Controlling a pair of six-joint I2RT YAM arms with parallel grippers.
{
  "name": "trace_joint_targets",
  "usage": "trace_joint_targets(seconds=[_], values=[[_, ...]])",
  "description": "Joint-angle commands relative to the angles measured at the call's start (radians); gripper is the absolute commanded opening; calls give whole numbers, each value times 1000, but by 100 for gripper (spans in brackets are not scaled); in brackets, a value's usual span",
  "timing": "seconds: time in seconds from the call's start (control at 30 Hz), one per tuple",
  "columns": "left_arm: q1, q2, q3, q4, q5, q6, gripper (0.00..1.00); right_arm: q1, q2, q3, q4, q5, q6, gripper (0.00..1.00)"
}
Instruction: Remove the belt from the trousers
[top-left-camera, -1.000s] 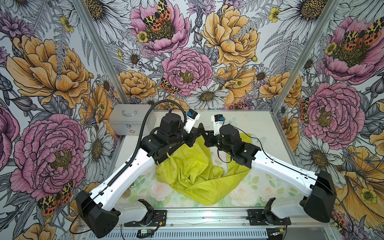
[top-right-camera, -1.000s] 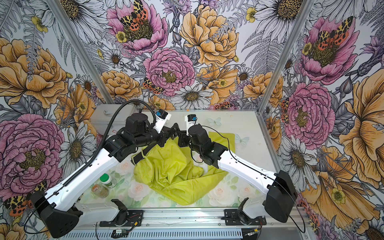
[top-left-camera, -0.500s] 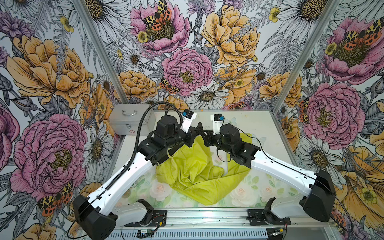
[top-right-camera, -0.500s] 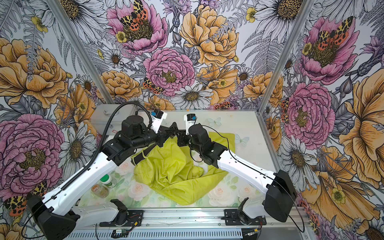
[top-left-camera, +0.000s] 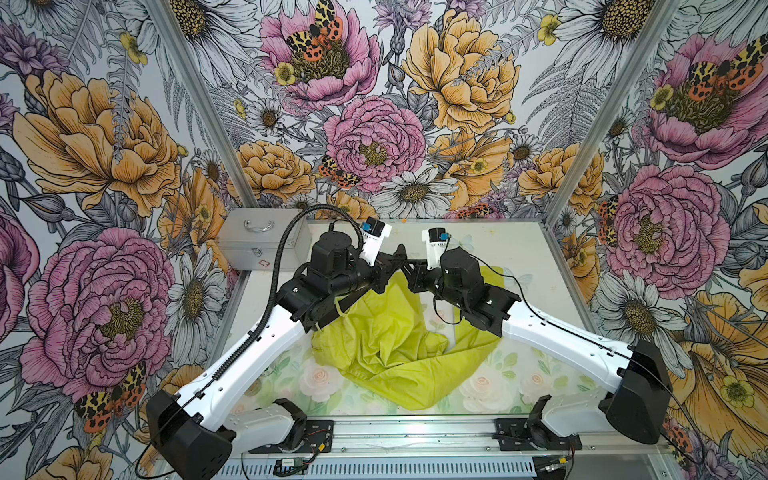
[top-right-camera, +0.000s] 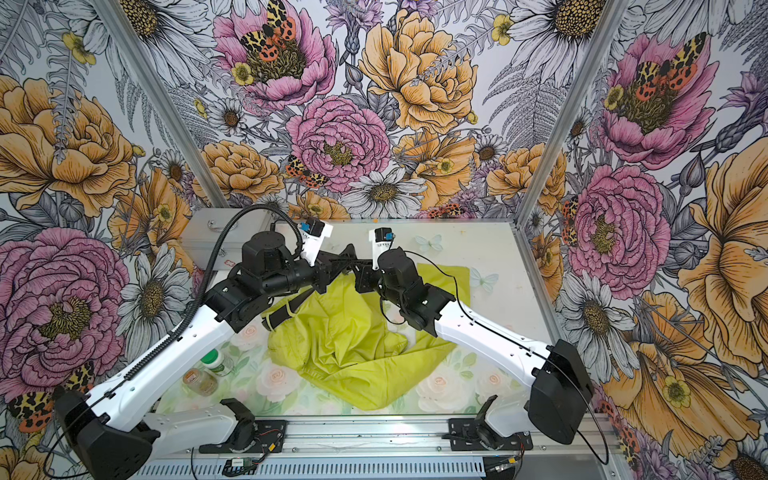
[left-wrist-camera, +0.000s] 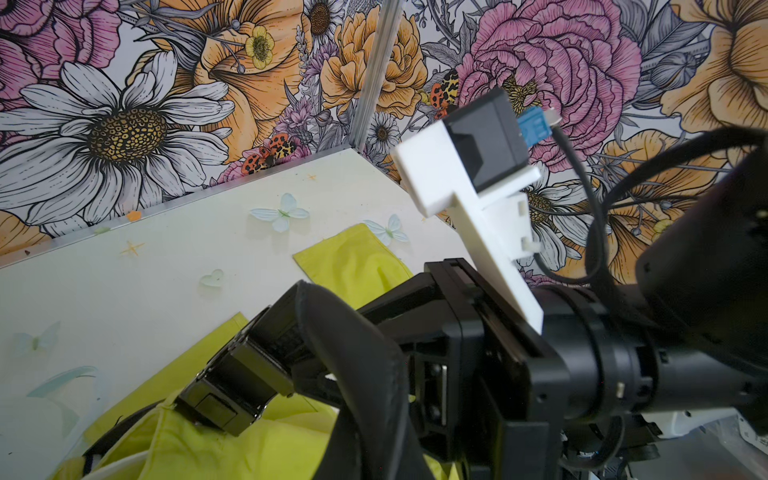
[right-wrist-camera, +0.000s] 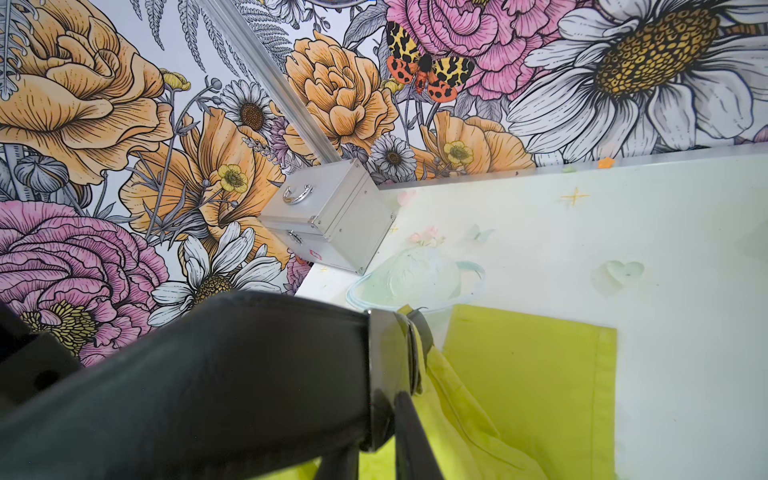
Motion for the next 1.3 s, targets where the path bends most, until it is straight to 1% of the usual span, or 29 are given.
trace_joint_targets(seconds=[0.0,0.07,0.13,0.2,0.3,0.4,0.47,0.53,0.6,0.7,0.8,1.0,1.27], values=[[14,-125,45,382,277,-66,0,-47,59,-78,-246,92,17,6],[48,-107,27,336,251,-97,0,-47,29,-83,-232,90,17,0],[79,-90,6,297,242,-124,0,-48,3,-92,-210,93,16,0],[94,-95,-19,312,258,-148,0,-53,-5,-94,-207,103,16,0],[79,-135,-42,400,286,-141,0,-81,18,-115,-206,97,50,0],[35,-187,-35,442,277,-65,0,-104,48,-141,-188,76,89,0],[30,-210,-40,507,277,-77,0,-111,62,-155,-174,68,102,4],[29,-220,-51,604,278,-119,0,-113,74,-161,-174,71,107,6],[28,-219,-66,729,289,-196,0,-116,86,-170,-171,71,117,8],[28,-213,-90,875,293,-288,0,-124,92,-196,-151,65,128,8],[30,-205,-110,968,289,-344,0,-131,99,-209,-145,49,130,9],[19,-204,-111,1028,315,-362,0,-133,124,-215,-140,36,129,14],[9,-197,-77,1033,333,-360,0,-135,152,-212,-137,22,123,18]])
